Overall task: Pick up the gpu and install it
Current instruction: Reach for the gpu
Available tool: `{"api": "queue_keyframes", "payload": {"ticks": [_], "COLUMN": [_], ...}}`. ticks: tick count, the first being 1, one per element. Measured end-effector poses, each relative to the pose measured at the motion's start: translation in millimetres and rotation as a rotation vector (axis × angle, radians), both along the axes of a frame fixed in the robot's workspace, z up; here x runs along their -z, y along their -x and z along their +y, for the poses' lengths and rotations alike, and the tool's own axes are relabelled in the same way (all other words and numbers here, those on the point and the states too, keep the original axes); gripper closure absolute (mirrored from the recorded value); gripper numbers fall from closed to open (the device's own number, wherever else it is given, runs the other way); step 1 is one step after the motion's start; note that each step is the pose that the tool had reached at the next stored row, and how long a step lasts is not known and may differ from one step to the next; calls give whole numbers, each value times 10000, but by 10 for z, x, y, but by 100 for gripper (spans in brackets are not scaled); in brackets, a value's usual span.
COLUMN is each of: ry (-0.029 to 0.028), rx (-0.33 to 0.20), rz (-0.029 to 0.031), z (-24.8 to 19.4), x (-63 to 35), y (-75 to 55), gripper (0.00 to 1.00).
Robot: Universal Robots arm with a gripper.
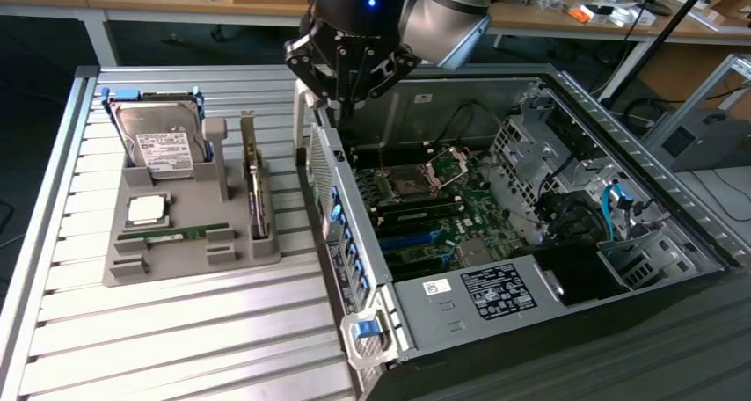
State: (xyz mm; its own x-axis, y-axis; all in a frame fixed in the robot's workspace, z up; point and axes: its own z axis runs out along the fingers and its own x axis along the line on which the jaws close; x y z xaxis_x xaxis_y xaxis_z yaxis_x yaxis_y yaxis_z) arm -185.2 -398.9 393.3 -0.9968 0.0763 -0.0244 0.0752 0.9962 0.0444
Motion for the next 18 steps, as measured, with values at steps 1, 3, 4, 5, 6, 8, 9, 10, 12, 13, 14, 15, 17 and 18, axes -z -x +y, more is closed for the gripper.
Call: {"api": "queue_keyframes", "payload": {"ticks": [1, 3, 4, 5, 6, 8, 9, 10, 12, 13, 14, 15, 17, 18], "ry": [0, 0, 0, 0, 0, 0, 0, 0, 0, 0, 0, 0, 0, 0], "rx": [0, -1, -1, -1, -1, 0, 0, -1, -1, -1, -1, -1, -1, -1], "rz": [0, 0, -1, 0, 0, 0, -1, 0, 0, 0, 0, 0, 0, 0], "z": [0, 0, 0, 0, 0, 0, 0, 0, 0, 0, 0, 0, 0, 0], "x": [0, 0, 0, 0, 0, 0, 0, 0, 0, 0, 0, 0, 0, 0], "y": [6, 13, 19, 26, 32, 41, 44, 48, 55, 58, 61, 64, 75, 78], "gripper": [89, 89, 89, 89, 89, 89, 89, 89, 89, 89, 89, 89, 89, 89]}}
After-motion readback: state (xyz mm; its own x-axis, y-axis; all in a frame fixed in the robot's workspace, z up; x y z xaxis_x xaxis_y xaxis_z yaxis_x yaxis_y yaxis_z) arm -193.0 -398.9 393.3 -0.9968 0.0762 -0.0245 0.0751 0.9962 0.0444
